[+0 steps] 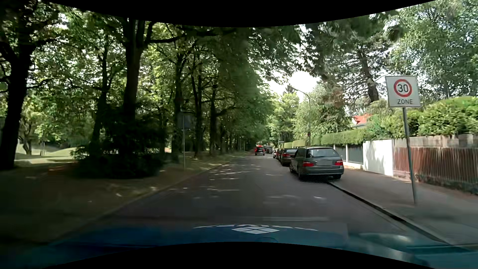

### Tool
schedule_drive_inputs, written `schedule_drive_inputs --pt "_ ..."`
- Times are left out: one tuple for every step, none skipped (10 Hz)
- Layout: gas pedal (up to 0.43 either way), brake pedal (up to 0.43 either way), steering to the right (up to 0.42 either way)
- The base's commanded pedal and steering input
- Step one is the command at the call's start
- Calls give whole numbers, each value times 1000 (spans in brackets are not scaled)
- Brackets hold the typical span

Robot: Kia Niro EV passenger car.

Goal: Follow the waypoints while adhering to traffic rules and regulations

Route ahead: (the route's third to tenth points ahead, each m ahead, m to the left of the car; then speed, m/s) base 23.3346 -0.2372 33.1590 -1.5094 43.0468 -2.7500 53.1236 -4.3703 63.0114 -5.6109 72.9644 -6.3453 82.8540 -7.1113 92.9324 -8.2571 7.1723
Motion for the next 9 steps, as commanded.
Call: schedule_drive_inputs --pt "177 0 0" --pt "177 0 0" --pt "169 0 1" --pt "169 0 4" --pt "157 0 6" --pt "157 0 10" --pt "157 0 13" --pt "157 0 15" --pt "138 0 17"
